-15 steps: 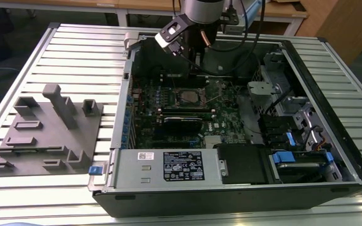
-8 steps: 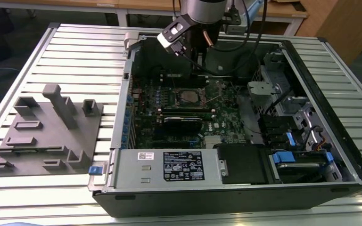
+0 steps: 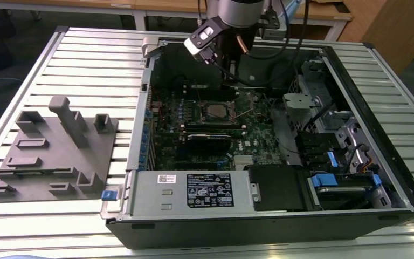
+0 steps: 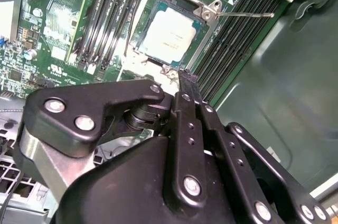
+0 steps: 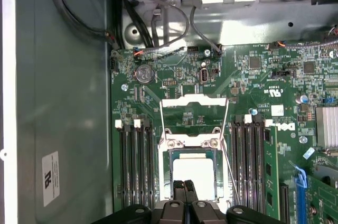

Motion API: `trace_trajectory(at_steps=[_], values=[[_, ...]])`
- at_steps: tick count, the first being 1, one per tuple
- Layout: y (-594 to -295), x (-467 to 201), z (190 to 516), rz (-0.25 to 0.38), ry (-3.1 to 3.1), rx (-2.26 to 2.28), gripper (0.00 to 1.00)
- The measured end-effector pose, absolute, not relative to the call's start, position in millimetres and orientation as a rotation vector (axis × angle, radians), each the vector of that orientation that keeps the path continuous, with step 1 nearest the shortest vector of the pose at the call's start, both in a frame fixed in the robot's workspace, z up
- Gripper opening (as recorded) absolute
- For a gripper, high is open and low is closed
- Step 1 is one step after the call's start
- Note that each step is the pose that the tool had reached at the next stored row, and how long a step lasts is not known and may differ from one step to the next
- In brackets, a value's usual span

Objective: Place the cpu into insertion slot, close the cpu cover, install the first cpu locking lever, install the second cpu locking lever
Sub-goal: 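Close the cpu cover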

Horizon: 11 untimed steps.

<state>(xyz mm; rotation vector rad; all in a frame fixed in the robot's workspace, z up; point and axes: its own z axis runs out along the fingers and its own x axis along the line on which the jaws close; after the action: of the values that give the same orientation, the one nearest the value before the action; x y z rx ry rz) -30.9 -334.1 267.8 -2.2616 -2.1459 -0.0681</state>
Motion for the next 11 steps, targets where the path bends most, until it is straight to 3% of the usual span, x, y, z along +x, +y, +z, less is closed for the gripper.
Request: trace_trajectory(at_steps=[11], values=[[-334.1, -24.1, 267.8, -0.068, -2.146, -2.262, 0.11]])
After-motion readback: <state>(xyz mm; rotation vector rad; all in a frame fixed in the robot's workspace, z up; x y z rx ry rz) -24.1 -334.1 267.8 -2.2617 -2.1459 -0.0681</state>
